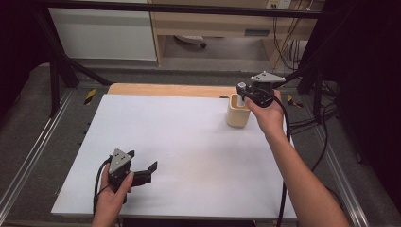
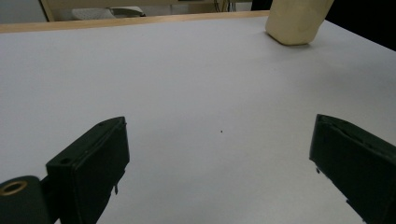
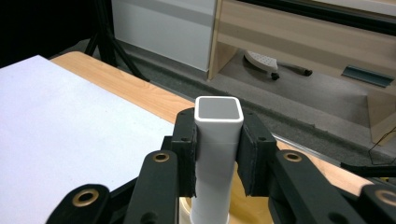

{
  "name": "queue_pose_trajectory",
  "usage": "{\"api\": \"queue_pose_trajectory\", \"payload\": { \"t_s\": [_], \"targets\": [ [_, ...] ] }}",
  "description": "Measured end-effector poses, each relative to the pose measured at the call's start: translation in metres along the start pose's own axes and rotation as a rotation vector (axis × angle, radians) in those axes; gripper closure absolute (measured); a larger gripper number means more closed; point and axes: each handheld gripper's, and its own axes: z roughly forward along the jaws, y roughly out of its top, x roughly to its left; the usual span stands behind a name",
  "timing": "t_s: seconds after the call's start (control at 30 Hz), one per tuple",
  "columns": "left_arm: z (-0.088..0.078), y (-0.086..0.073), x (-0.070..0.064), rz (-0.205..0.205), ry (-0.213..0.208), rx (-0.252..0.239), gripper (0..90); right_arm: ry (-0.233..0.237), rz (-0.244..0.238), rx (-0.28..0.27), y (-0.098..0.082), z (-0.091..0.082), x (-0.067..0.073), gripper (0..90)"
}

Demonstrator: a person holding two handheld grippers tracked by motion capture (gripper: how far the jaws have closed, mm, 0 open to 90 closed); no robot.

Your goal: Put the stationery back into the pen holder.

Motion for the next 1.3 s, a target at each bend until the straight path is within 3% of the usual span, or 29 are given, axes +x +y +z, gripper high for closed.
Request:
{"api": "queue_pose_trajectory", "payload": {
  "t_s": [0.47,0.8,1.03,1.3],
  "targets": [
    [0.0,0.0,0.0,0.002,-0.003,0.003,5.1,0.006,-0.009,0.034,-0.004,0.004,-0.003,70.9],
    [0.001,0.0,-0.001,0.002,-0.005,0.003,5.1,-0.019,0.002,0.042,-0.009,0.013,-0.013,70.8],
    [0.001,0.0,0.0,0.002,-0.005,0.005,5.1,-0.03,0.004,0.029,-0.01,0.021,-0.014,70.8],
    [0.001,-0.001,0.0,0.004,-0.009,0.008,5.0,-0.045,0.012,0.052,-0.014,0.031,-0.015,70.9]
  ]
}}
